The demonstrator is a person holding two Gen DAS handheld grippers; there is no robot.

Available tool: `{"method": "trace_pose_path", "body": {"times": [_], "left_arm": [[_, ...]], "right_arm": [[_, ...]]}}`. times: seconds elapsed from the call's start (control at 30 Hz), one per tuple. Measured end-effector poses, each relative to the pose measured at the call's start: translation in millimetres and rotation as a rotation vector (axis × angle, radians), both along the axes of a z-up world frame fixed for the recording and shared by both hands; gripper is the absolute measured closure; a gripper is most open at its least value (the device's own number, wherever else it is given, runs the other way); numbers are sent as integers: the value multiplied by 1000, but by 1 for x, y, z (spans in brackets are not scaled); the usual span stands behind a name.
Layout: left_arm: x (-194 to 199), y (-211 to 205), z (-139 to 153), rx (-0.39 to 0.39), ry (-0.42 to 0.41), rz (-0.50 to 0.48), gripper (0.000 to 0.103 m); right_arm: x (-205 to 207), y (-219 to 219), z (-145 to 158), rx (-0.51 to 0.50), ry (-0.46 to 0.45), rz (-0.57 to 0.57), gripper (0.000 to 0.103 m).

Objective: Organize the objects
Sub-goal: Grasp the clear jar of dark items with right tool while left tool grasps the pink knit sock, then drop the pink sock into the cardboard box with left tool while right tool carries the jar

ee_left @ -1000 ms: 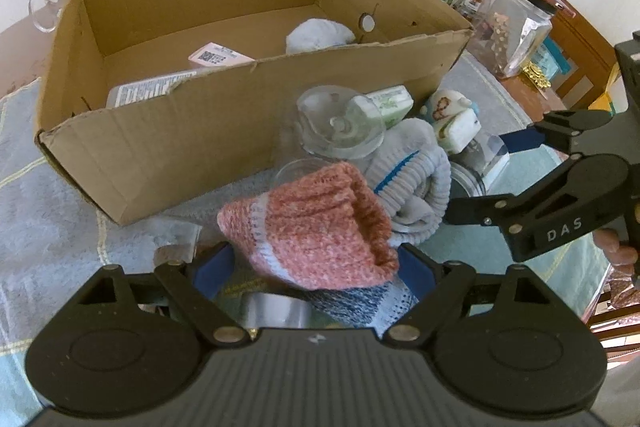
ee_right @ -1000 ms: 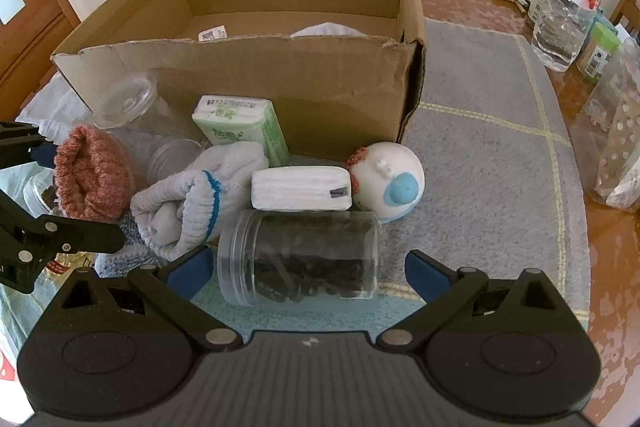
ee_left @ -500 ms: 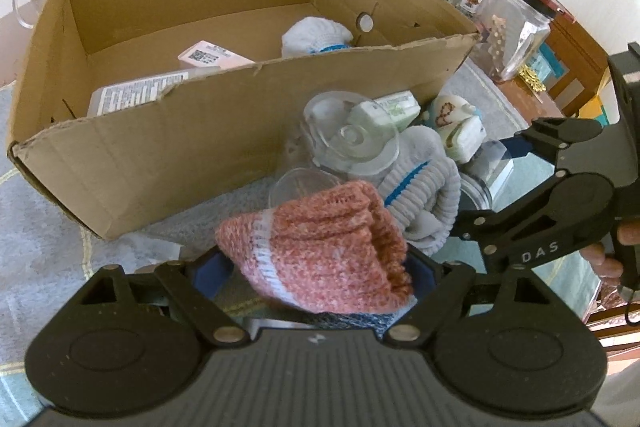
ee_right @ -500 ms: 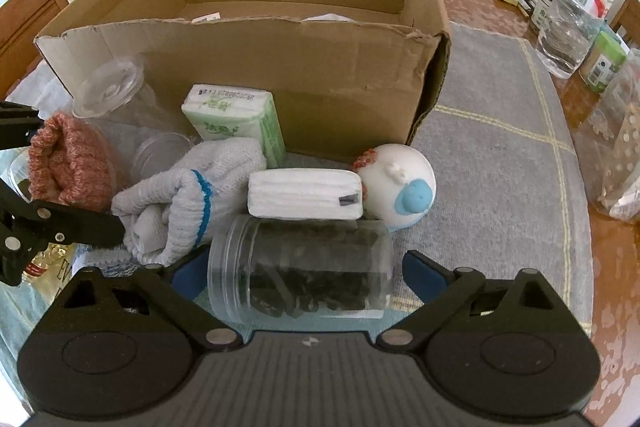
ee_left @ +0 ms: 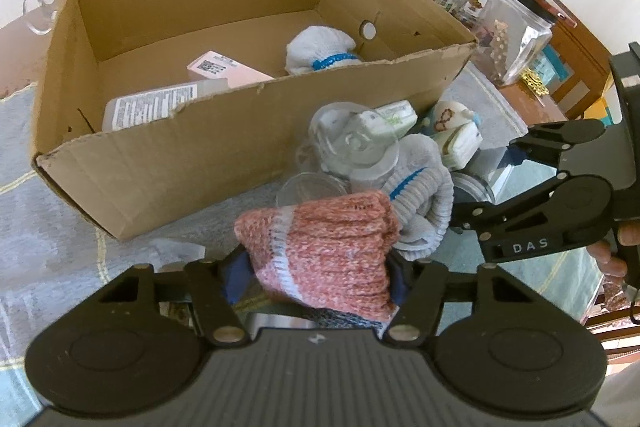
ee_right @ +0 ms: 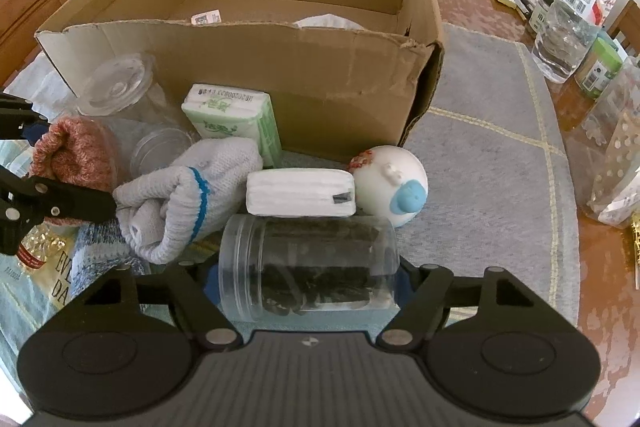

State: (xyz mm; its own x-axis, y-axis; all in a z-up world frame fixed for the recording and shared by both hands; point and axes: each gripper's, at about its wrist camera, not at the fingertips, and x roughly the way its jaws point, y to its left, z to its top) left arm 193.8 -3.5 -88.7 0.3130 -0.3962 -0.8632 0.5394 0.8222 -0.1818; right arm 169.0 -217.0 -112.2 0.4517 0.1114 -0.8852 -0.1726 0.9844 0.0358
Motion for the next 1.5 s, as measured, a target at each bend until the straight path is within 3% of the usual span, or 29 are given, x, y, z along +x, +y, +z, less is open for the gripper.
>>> {"method": "trace_pose_path", "body": {"times": [0.57, 0.9, 1.2, 1.5], "left_arm": [[-16, -6, 52, 81, -26, 35, 42], [-18, -10, 96, 86, -82, 49, 42], [20, -10, 126, 118, -175, 85, 41], [81, 1, 119, 177, -220, 167, 39]], "right_arm": [[-20, -13, 51, -13, -27, 110, 24], [-16, -10, 102, -24, -146, 196, 24], [12, -2, 133, 5, -243, 219, 24], [27, 5, 141, 11, -262, 207, 24]]}}
